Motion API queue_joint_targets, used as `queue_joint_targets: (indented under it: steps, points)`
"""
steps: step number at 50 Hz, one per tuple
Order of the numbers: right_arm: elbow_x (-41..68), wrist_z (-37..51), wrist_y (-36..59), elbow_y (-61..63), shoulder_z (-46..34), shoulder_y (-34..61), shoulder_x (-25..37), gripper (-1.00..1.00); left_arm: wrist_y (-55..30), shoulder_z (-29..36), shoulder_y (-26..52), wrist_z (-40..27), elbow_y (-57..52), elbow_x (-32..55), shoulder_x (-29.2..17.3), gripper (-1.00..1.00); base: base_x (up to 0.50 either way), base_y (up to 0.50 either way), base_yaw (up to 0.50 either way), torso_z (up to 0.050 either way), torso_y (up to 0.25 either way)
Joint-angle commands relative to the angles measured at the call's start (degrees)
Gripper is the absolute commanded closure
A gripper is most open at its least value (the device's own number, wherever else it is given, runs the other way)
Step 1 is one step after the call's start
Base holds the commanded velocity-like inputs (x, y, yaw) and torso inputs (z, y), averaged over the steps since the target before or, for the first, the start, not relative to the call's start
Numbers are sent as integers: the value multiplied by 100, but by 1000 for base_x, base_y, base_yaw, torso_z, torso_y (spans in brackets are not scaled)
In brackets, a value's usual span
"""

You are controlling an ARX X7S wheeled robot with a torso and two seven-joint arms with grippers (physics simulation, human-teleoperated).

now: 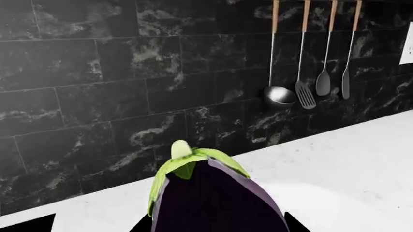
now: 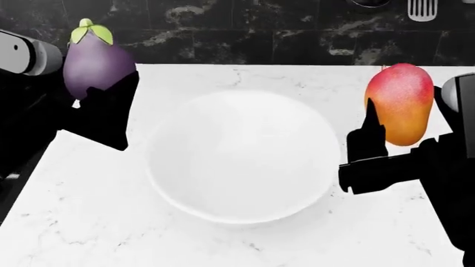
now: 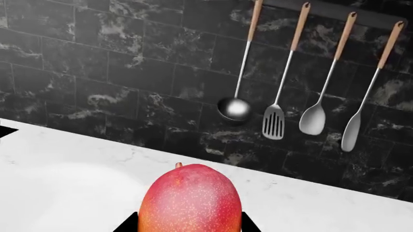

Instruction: Pick the eggplants and mangos from the sink and place them in one bowl. Place the bell pepper in the other bowl. Then turn off the sink faucet.

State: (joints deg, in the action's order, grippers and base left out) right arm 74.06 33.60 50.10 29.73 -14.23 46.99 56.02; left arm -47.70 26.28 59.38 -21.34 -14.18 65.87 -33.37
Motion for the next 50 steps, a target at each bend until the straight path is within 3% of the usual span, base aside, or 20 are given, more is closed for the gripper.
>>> queue_joint_targets:
  steps: [1,20,28,34,43,50]
  points:
    - [-109,-47,68,-35,-8,110,-13,100,68,-56,1,-72,3,60,-13,100,500,-137,0,0,0]
    - [-110,-116,41,-24,-56,67,-47,100,64,-54,-11,-145,-33,85,-24,100,491,-84,0,0,2]
    - [80,-47,146,-80,-76,220,-127,100,-21,-91,48,-149,-50,295,6,100,84,0,0,0,2]
    - [182,-38,208,-131,-82,296,-133,100,-340,-247,139,-173,-166,1196,65,100,0,0,0,0,2]
    - [276,-46,262,-151,-92,345,-122,100,-1192,113,374,-521,-331,2639,221,100,0,0,0,1,0]
    - [320,-11,246,-117,-58,308,-87,100,-1542,471,539,-678,-244,3001,408,100,0,0,0,0,1]
